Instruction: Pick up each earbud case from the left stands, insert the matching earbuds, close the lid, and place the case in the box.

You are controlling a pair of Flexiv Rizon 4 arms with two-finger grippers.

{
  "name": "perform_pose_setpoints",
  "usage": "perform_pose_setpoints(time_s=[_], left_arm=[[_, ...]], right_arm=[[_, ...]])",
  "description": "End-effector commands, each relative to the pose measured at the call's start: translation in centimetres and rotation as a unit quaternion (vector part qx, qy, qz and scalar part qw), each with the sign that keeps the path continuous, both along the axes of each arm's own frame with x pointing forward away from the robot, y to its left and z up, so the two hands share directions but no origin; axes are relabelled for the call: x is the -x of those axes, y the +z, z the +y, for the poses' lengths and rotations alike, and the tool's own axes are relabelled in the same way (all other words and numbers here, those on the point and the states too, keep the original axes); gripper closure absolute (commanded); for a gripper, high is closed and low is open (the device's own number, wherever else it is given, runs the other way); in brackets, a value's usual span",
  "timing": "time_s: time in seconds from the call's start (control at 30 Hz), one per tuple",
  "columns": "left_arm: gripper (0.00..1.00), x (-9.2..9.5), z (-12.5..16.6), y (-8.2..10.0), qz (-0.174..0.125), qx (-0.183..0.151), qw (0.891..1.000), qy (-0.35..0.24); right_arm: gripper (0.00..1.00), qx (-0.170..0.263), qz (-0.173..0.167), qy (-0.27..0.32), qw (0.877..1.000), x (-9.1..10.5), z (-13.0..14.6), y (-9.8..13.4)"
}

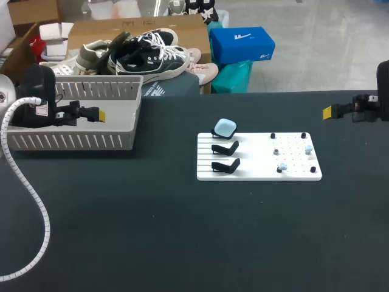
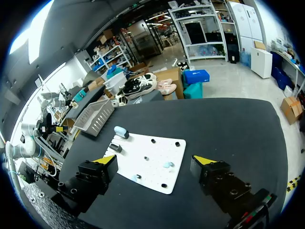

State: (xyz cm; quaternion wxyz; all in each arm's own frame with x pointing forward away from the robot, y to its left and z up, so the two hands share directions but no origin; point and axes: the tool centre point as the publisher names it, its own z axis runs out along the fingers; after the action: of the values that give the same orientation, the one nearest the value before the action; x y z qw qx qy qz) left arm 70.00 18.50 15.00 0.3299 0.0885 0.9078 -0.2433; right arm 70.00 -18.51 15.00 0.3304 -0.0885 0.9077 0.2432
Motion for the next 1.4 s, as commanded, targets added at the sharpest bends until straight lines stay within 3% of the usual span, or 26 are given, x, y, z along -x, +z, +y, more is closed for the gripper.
perform_pose_setpoints(time_s=[0.03, 1.2, 1.4], left_arm=[[0.00, 0.00, 0.00, 0.00, 0.000, 0.000, 1.000, 0.000], [0.00, 0.00, 0.00, 0.00, 0.000, 0.000, 1.000, 0.000], [0.00, -0.63, -0.04, 0.16, -0.012, -0.012, 0.999, -0.029]], right_arm=[[0.00, 0.000, 0.000, 0.000, 1.000, 0.00, 0.00, 0.00], [0.00, 0.000, 0.000, 0.000, 1.000, 0.00, 0.00, 0.00], [0.00, 0.000, 0.000, 0.000, 1.000, 0.00, 0.00, 0.00]])
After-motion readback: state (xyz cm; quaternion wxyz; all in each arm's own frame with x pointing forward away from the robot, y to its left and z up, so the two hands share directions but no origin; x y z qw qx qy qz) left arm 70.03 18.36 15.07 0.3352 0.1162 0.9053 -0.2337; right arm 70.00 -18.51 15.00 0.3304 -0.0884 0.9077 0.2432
